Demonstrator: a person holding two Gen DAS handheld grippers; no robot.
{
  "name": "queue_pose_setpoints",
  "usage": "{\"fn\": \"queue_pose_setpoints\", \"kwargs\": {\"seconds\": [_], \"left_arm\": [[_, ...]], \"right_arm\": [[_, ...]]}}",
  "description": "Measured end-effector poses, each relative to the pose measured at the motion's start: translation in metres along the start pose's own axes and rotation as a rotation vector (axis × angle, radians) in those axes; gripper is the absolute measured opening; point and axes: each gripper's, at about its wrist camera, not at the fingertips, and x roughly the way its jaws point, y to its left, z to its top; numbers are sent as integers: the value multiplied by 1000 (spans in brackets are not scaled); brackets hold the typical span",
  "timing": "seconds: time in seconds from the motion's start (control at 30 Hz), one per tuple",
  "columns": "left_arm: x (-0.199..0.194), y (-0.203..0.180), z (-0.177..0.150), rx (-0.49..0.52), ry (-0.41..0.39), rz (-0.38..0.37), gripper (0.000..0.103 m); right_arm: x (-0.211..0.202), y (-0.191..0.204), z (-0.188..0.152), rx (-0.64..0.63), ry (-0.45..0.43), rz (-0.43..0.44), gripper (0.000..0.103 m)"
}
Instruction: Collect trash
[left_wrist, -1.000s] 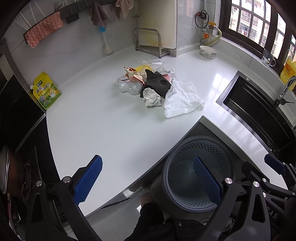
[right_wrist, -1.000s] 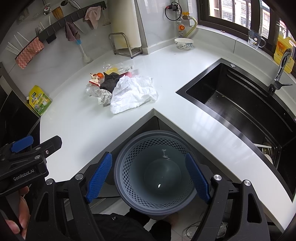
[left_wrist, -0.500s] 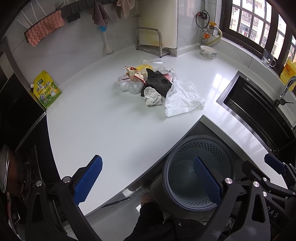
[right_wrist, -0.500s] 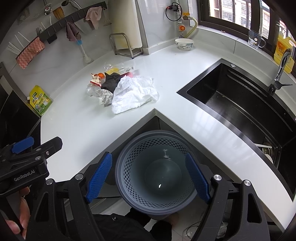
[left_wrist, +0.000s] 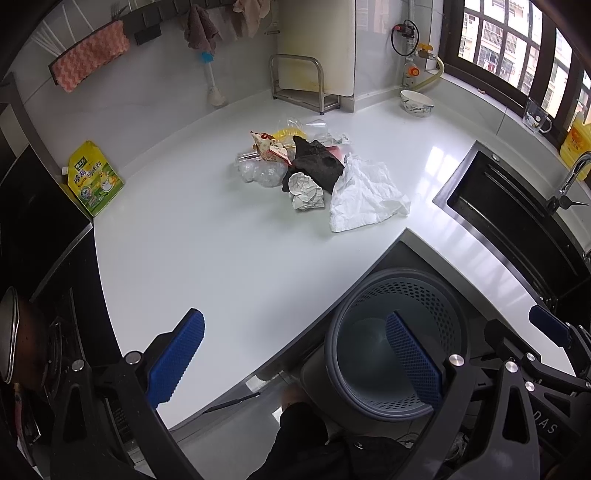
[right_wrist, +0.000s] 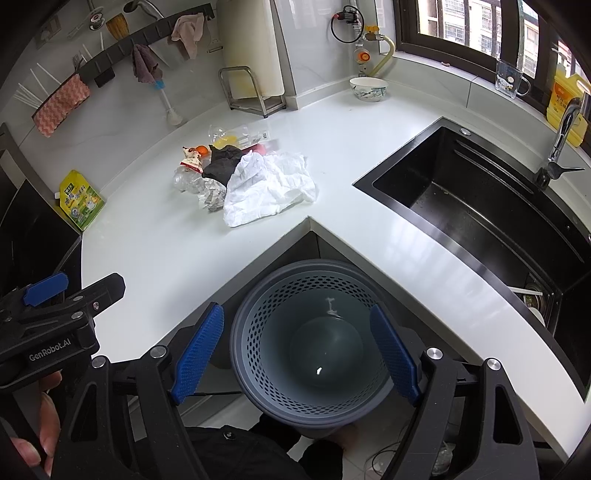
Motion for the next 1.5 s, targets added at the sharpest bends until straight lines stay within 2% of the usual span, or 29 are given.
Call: {"fn": "queue_pose_setpoints", "kwargs": {"seconds": [0.97, 1.2, 1.5], "left_arm": [[0, 0, -1, 0, 1, -1, 97], [15, 11, 2, 3, 21, -15, 97], [48, 39, 26, 14, 31, -33, 97]], "right_arm": [[1, 0, 0, 2, 2, 3, 78], [13, 0, 5, 20, 12, 2, 78], [46, 3, 30, 65, 6, -15, 78]]}}
